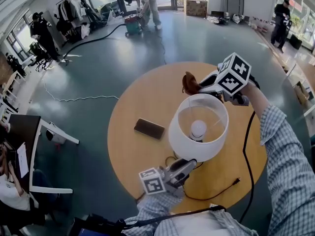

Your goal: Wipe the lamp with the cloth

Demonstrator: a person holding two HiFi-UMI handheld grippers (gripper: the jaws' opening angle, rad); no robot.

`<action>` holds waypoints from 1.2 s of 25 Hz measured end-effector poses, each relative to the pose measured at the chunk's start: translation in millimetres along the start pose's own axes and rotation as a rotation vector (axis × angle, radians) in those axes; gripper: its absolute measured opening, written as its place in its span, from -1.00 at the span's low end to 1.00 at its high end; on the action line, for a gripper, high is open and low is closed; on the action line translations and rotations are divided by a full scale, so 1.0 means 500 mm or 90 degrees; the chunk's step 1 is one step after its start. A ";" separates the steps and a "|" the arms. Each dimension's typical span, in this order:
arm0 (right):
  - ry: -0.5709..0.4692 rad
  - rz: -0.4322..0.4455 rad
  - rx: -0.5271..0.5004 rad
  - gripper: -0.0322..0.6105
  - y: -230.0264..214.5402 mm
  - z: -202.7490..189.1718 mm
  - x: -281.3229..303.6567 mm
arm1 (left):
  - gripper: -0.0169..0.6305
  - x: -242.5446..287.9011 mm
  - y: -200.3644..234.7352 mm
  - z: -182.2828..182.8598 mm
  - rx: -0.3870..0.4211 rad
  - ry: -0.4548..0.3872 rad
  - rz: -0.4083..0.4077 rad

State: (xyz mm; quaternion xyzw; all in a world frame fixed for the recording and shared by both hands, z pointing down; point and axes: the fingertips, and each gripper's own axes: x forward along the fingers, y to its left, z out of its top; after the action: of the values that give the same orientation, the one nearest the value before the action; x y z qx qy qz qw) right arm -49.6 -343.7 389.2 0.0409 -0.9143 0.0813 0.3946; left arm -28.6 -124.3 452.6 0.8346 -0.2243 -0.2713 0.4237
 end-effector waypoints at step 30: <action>0.344 0.106 -0.580 -0.65 0.289 0.138 0.113 | -0.48 0.013 0.008 -0.005 -0.002 0.001 -0.013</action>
State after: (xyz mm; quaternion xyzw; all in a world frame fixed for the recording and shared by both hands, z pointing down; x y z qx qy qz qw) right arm -157.9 -214.9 367.0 -0.2296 -0.7229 -0.2849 0.5861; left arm -22.7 -129.0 455.2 0.8366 -0.2148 -0.2751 0.4221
